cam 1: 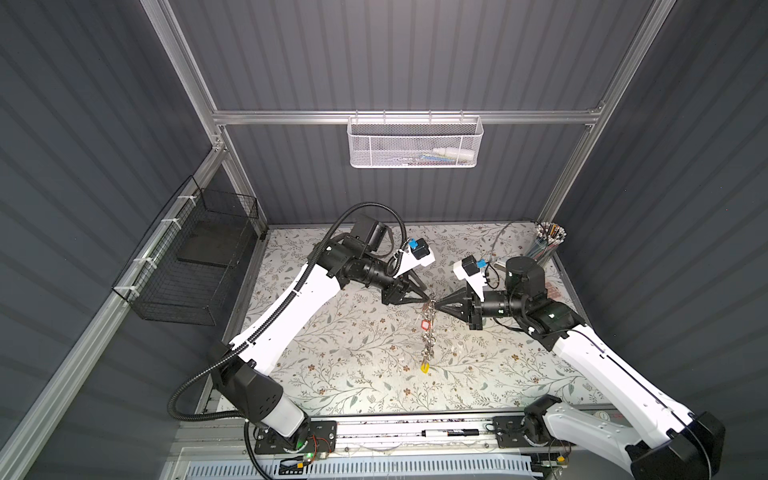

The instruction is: Put the keys on the keyring

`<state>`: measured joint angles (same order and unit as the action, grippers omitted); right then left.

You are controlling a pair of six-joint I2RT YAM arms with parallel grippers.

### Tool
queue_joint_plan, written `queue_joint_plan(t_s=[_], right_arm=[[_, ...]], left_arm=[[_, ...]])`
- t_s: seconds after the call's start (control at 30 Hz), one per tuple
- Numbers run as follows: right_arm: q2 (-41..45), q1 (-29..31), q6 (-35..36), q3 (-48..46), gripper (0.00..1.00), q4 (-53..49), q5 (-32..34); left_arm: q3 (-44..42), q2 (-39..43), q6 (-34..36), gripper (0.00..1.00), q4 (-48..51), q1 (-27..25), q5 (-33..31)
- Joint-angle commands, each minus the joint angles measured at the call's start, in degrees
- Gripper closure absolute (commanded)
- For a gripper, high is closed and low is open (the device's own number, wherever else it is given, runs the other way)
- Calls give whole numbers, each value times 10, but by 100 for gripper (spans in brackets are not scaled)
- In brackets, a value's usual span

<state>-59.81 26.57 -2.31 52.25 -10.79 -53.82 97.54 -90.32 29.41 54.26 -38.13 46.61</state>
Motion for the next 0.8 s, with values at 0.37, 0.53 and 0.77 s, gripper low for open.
queue_joint_plan(t_s=[0.37,0.53,0.77], right_arm=[[1,2,5,16,100,27,-20],[0,2,5,16,100,28,-19],[-4,2,4,17,100,29,-20]], left_arm=[[41,-31,29,79,53,-24,18],[39,-32,32,87,57,-24,17],[30,-27,32,100,48,-24,24]])
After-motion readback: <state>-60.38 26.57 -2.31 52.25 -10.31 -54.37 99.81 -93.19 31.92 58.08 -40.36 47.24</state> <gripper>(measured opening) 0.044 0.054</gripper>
